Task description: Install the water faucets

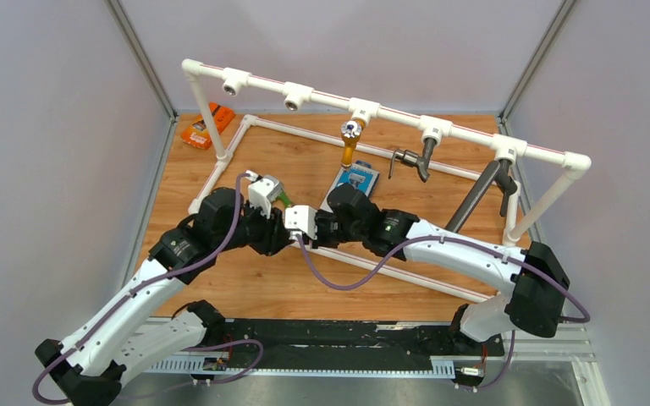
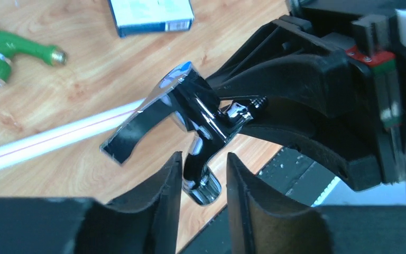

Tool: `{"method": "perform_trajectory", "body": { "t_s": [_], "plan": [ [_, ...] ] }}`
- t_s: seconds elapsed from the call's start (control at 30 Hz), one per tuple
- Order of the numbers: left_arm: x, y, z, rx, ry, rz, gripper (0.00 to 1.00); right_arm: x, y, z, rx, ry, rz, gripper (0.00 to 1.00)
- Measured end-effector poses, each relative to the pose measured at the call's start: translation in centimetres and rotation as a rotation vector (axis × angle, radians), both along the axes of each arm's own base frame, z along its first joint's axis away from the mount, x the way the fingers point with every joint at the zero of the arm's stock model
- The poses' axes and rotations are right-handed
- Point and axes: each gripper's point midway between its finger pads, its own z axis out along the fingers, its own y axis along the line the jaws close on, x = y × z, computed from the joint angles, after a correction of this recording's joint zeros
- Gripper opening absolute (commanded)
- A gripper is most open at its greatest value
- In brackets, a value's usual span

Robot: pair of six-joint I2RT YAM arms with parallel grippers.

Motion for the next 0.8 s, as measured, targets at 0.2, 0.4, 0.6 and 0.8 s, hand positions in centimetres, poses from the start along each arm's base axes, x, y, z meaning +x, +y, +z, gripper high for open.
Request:
{"method": "perform_trajectory", "body": {
  "t_s": [0.2, 0.4, 0.6, 0.8],
  "plan": [
    [1.6, 0.7, 3.1, -0.166, -0.115, 0.142, 0.90, 2.0, -1.0, 0.4, 0.038, 0.062, -0.100, 0.00],
    [2.7, 2.0, 5.0, -0.417, -0.144, 0.298, 0.93, 3.5, -2.0, 2.3, 0.124, 0.082, -0.175, 0.00],
    [3.7, 0.0, 3.1, -0.598, 0.014, 0.302, 0.91, 3.4, -2.1, 3.7, 0.198, 0.082, -0.181, 0.00],
    [3.7, -2.0, 3.5, -0.705, 0.128, 0.251, 0.84, 3.1, -2.1, 4.0, 0.227, 0.096, -0.170, 0.00]
  ]
}}
